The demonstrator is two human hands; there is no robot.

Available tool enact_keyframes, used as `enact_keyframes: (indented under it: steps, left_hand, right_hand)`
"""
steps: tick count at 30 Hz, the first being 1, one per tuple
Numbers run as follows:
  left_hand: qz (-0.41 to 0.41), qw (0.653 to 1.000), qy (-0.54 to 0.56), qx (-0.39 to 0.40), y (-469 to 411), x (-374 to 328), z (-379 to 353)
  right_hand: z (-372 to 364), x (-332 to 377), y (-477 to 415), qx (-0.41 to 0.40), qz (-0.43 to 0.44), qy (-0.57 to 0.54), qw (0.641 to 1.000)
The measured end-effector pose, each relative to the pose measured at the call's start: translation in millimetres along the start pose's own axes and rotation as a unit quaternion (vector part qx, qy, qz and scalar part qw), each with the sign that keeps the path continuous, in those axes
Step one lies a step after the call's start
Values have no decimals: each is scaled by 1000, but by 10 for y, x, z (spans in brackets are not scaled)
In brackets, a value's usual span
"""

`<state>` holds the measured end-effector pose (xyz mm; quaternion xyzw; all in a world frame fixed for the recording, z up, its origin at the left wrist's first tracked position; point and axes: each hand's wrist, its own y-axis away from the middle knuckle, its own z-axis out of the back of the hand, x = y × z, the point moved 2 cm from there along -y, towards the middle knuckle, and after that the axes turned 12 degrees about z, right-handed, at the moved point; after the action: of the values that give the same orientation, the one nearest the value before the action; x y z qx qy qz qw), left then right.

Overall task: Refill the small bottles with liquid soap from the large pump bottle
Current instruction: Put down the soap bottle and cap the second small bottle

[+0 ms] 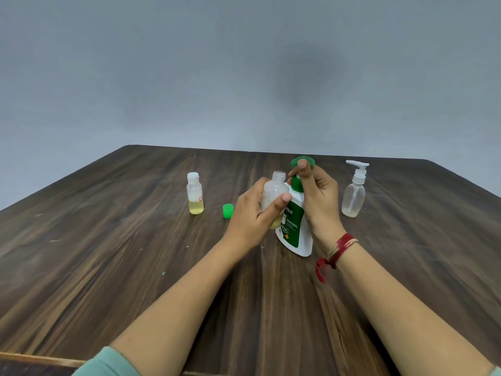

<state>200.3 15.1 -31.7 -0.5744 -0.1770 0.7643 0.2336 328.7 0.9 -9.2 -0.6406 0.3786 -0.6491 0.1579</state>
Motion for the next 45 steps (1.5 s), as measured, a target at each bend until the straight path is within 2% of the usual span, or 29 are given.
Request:
enact_keyframes:
  steps: [11, 24, 29, 37, 45]
  left_hand:
    - [7, 1000, -1, 5, -20, 16, -29]
    - [12, 1000, -13, -9, -23, 8, -29]
    - [0, 1000, -21, -16, -18, -6, -28]
    - [-6, 999, -16, -29, -17, -33, -19]
    - [4, 999, -21, -28, -15, -2, -25]
  right_hand:
    - [2, 47, 17, 1, 21, 11, 1000]
    - [107, -24, 2, 4, 148, 125, 981]
    - [96, -45, 42, 8, 157, 139, 978]
    - [59, -54, 53, 65, 162, 156, 972]
    - [68, -33, 78, 73, 184, 189, 962]
